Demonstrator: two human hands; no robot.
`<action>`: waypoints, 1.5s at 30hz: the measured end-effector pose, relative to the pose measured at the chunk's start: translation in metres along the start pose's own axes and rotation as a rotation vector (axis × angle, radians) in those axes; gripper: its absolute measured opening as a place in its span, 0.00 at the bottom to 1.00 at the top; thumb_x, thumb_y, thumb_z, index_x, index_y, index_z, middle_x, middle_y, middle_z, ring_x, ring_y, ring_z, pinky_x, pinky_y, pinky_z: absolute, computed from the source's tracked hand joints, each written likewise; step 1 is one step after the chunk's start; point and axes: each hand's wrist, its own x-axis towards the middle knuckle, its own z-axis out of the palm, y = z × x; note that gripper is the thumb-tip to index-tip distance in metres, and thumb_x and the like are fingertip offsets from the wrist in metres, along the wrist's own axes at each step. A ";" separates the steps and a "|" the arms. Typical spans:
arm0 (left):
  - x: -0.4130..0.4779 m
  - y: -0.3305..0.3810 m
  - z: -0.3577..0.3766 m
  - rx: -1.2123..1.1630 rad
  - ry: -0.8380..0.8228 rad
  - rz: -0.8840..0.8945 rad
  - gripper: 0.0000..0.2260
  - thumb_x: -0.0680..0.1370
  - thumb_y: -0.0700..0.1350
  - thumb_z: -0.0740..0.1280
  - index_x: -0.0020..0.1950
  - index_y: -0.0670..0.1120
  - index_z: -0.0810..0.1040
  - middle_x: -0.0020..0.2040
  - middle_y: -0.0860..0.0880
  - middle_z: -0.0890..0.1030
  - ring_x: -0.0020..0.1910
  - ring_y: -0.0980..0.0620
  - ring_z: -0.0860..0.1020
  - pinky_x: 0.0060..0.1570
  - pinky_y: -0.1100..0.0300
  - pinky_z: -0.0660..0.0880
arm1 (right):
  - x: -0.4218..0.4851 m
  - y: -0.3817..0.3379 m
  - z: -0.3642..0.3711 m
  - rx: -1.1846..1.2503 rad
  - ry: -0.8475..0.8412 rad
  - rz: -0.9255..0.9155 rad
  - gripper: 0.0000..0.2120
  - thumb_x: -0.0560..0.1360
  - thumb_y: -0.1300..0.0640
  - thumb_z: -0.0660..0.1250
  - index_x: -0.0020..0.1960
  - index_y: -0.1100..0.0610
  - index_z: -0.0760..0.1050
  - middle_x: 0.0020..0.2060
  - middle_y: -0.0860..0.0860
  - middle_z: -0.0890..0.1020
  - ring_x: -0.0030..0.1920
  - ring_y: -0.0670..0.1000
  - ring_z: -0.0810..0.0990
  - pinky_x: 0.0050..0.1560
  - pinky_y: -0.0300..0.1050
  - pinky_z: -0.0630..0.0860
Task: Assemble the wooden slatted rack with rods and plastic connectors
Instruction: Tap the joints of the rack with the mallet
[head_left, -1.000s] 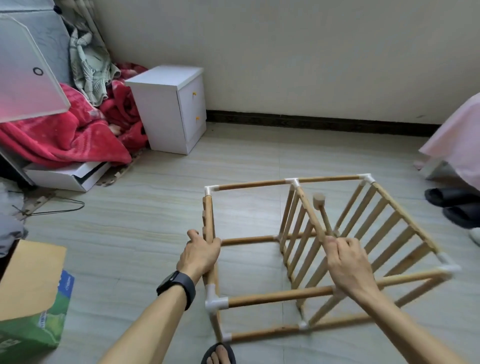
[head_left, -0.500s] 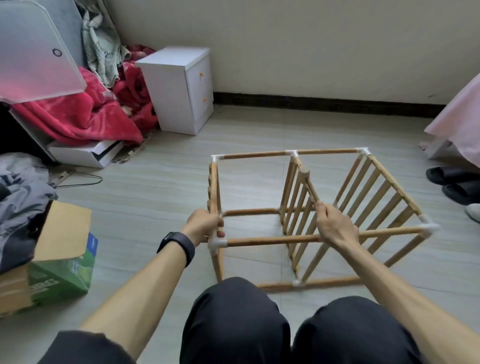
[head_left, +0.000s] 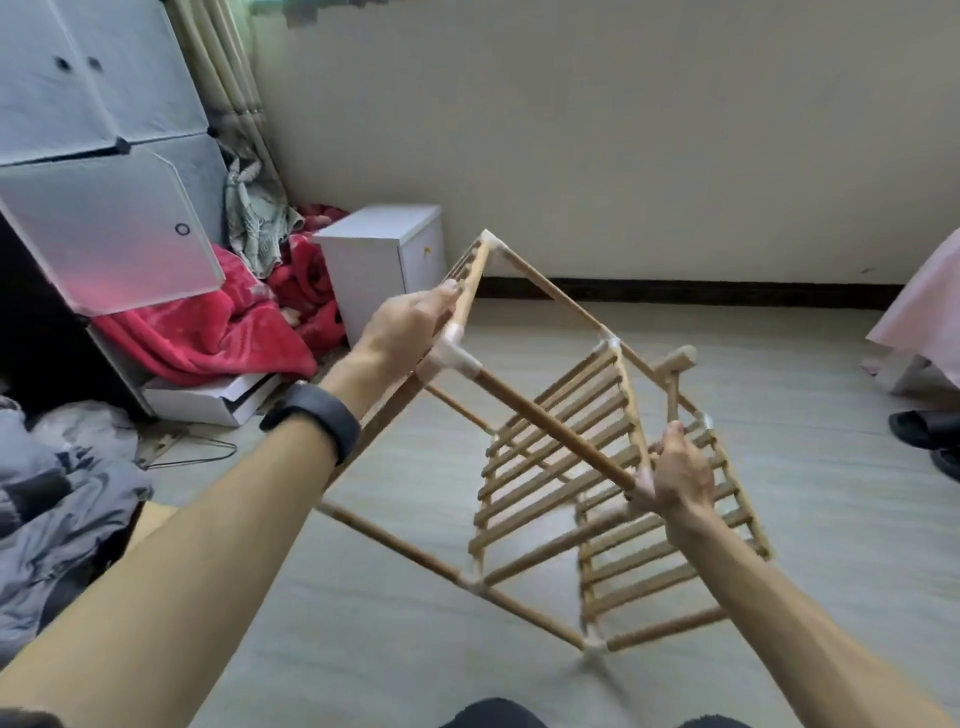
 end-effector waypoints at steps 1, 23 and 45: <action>0.000 0.006 0.004 0.048 0.000 0.099 0.26 0.76 0.64 0.57 0.56 0.47 0.84 0.49 0.46 0.83 0.51 0.43 0.81 0.51 0.50 0.76 | 0.003 0.003 0.003 0.077 0.008 0.046 0.23 0.86 0.43 0.50 0.39 0.56 0.70 0.37 0.56 0.75 0.38 0.55 0.74 0.42 0.50 0.73; -0.008 0.048 0.211 0.838 -0.171 0.656 0.24 0.82 0.66 0.46 0.78 0.66 0.61 0.74 0.45 0.69 0.55 0.45 0.81 0.34 0.58 0.68 | 0.025 0.131 -0.071 0.098 0.073 0.410 0.27 0.85 0.39 0.45 0.51 0.57 0.73 0.49 0.58 0.85 0.49 0.58 0.84 0.51 0.58 0.82; -0.003 0.050 0.222 0.791 -0.143 0.548 0.29 0.77 0.60 0.44 0.79 0.62 0.62 0.78 0.48 0.67 0.78 0.47 0.61 0.78 0.42 0.51 | -0.033 -0.086 -0.237 -0.829 -0.122 -0.504 0.15 0.83 0.47 0.57 0.46 0.46 0.80 0.24 0.45 0.75 0.27 0.48 0.73 0.30 0.45 0.68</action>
